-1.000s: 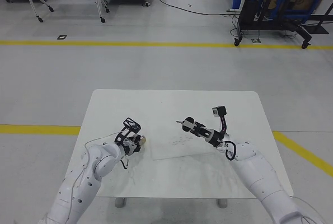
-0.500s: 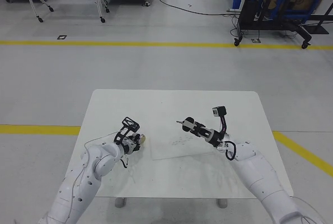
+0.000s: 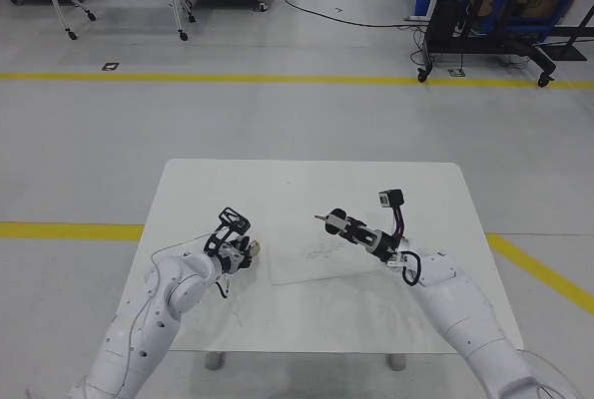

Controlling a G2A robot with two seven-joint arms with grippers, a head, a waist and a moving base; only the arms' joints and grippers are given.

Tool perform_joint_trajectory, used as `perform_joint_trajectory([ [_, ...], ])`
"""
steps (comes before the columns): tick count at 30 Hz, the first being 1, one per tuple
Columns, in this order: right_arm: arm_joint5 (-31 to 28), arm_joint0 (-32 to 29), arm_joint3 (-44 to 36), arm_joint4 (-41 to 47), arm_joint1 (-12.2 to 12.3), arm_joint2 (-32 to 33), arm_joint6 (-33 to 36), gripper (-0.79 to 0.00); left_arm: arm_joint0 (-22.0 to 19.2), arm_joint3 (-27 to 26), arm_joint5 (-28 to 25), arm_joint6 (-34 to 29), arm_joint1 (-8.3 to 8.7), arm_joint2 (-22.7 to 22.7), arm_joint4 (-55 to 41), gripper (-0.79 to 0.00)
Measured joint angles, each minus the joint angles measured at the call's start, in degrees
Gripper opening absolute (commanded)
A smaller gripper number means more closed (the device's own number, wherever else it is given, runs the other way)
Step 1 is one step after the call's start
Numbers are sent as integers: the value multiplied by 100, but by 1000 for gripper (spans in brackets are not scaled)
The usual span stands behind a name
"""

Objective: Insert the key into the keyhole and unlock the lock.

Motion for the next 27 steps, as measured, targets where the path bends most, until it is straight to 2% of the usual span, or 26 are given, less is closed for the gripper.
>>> perform_joint_trajectory([
  [5,0,0,0,0,0,0,0,-785,-67,79,-18,56,-13,41,4,-582],
  [8,0,0,0,0,0,0,0,-785,-111,135,-36,108,-21,64,12,-616],
  [14,0,0,0,0,0,0,0,-785,-247,322,-91,168,-48,184,116,-785],
  [22,0,0,0,0,0,0,0,-785,-399,492,-28,279,-108,365,147,-785],
  [27,0,0,0,0,0,0,0,-785,-442,552,126,540,-119,268,58,-785],
])
